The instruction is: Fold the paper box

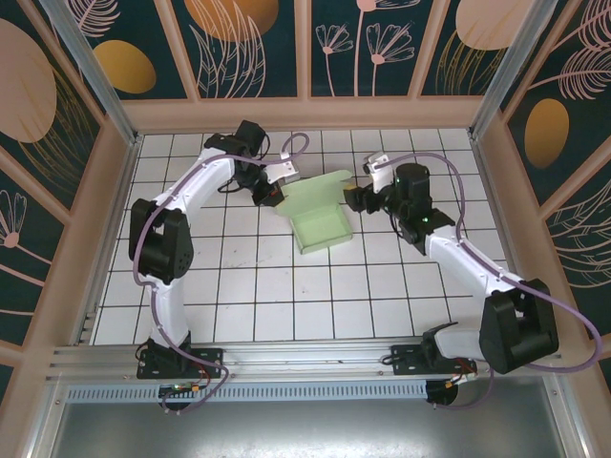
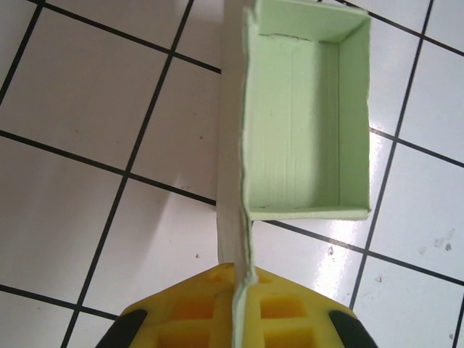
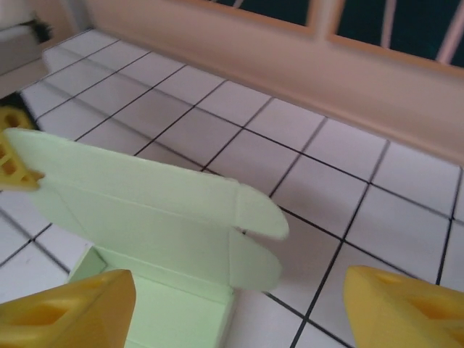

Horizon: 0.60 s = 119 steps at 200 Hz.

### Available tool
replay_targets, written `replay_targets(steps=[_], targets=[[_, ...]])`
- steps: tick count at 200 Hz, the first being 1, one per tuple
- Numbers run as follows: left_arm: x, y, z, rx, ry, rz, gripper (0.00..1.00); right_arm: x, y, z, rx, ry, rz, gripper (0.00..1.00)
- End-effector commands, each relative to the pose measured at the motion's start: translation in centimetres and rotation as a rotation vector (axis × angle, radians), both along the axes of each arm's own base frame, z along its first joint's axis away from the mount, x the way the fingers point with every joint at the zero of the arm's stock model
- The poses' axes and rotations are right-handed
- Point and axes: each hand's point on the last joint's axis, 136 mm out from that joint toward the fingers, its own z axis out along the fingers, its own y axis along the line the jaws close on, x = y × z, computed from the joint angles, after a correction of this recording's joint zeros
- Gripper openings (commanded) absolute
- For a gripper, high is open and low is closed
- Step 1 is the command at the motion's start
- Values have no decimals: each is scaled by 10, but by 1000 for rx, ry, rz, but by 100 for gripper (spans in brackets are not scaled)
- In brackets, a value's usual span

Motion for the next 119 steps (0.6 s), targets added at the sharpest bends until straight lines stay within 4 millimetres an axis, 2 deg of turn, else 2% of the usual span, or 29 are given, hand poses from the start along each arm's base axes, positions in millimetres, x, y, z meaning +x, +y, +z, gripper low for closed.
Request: replay_targets(steps=[1,15,41,82,119], targets=[[-17,-5,17,-46,-8,-64,0,-23,18,-18,-210,36,312,78],[-18,-5,14,-46,-1,-73,0,-22,13,-31,-304,122,378,78],[-18,-1,8,-21,8,-73,0,-1,3,-27,-312,182,404,76],[-18,0,6,-13,5,-71,0,-9,4,-39,-288,295,523,72],[-18,-2,8,-24,7,-76,0,1,7,-44,-231,309,562,63]])
